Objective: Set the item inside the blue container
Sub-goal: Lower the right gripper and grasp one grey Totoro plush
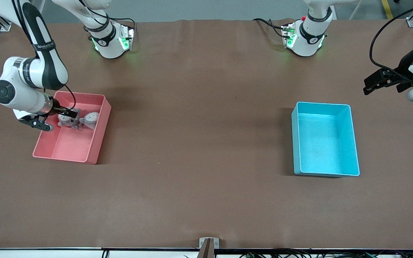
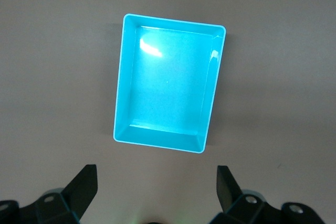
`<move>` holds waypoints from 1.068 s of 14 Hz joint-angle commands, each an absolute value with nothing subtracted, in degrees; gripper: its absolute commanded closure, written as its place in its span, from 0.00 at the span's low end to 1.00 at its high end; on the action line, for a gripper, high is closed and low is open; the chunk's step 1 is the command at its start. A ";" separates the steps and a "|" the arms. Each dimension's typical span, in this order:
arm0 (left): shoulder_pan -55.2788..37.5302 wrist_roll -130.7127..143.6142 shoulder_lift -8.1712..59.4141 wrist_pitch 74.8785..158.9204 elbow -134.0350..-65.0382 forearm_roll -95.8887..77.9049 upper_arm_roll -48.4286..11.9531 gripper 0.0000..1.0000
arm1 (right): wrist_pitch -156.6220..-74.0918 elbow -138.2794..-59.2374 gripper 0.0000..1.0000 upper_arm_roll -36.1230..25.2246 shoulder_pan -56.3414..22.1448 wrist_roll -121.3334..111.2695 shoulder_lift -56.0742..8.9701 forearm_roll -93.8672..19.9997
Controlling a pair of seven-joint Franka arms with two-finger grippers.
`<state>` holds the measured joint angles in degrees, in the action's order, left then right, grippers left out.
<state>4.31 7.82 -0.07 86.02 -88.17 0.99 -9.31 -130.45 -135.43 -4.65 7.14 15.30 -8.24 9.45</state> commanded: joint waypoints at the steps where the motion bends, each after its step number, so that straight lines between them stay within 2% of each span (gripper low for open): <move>1: 4.31 7.47 -0.09 84.99 -87.45 0.35 -9.75 0.00 | -132.71 -136.14 0.02 -4.31 7.91 18.01 -10.01 11.34; 6: 4.31 7.38 -0.17 84.99 -87.45 0.35 -9.76 0.00 | -134.29 -135.88 0.03 -4.48 8.35 18.89 -12.21 15.81; 9: 4.22 7.30 -0.18 84.38 -87.45 0.35 -9.84 0.00 | -134.03 -135.88 0.11 -4.40 8.00 24.41 -12.39 17.14; 13: 4.13 7.03 -0.18 84.29 -87.45 0.35 -9.84 0.00 | -133.59 -135.70 0.43 -4.39 6.86 27.77 -12.39 17.49; 15: 4.04 7.12 -0.09 84.29 -87.54 0.35 -9.84 0.00 | -133.33 -135.62 0.71 -4.31 6.59 27.77 -12.39 17.49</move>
